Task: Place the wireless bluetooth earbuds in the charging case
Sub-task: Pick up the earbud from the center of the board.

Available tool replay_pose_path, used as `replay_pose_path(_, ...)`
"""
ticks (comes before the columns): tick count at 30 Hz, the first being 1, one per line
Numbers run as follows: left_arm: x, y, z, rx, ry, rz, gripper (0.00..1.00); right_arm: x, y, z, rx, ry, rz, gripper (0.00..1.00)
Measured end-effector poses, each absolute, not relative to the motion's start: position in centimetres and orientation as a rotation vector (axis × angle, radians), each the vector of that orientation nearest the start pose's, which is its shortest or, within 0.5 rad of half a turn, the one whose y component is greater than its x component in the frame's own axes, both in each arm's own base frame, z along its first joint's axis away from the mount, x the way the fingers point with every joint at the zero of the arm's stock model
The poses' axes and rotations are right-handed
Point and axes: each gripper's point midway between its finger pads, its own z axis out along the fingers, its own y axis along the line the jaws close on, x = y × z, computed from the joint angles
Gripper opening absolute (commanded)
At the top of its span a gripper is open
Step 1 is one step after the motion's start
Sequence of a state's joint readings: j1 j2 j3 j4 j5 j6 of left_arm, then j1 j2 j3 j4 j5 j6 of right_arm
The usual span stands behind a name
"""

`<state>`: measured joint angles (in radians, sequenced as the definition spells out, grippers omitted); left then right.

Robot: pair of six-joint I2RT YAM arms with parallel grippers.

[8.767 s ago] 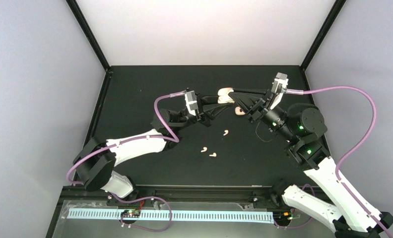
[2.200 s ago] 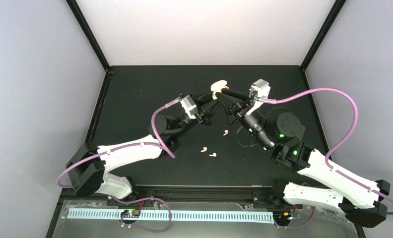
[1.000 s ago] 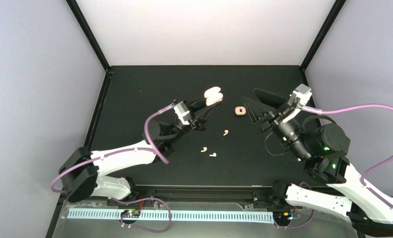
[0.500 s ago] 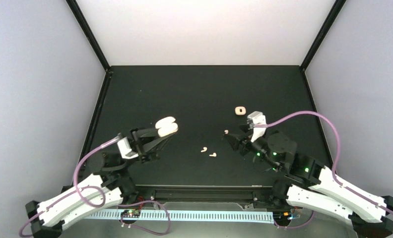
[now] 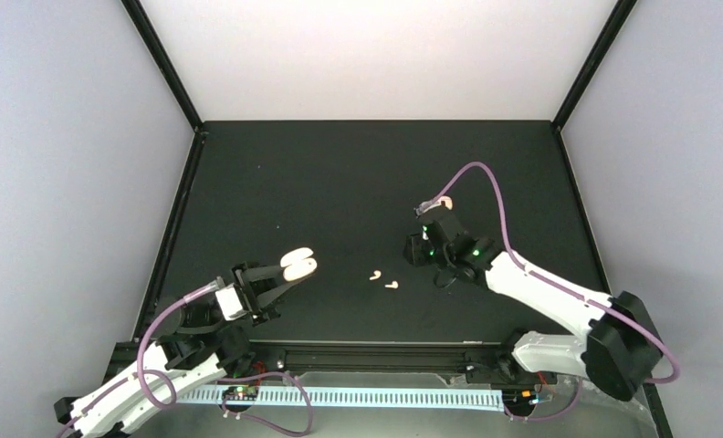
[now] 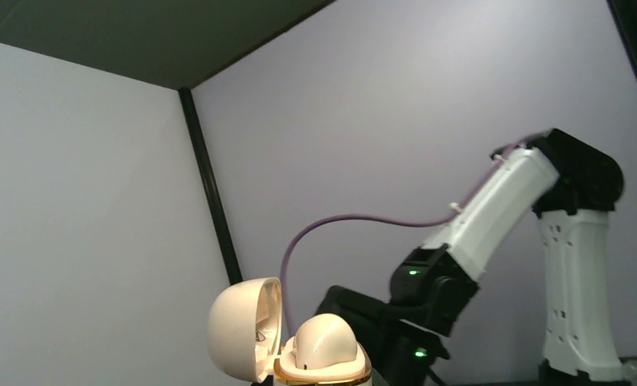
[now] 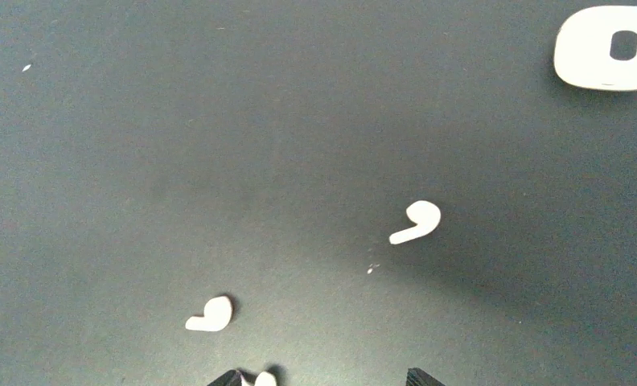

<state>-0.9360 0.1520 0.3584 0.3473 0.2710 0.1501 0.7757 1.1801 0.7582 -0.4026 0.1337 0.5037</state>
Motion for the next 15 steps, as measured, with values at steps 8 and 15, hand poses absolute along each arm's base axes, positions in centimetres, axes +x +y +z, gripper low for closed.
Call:
replay_pose_path(8, 6.7, -19.3, 36.3, 0.857, 0.766, -0.889, 0.02, 30.3, 20.2, 8.7, -0.110, 2.528, 0.390, 0.50)
replay_pose_path(15, 5.9, -19.5, 35.9, 0.890, 0.748, -0.925, 0.02, 33.2, 20.2, 6.5, -0.073, 2.569, 0.373, 0.46)
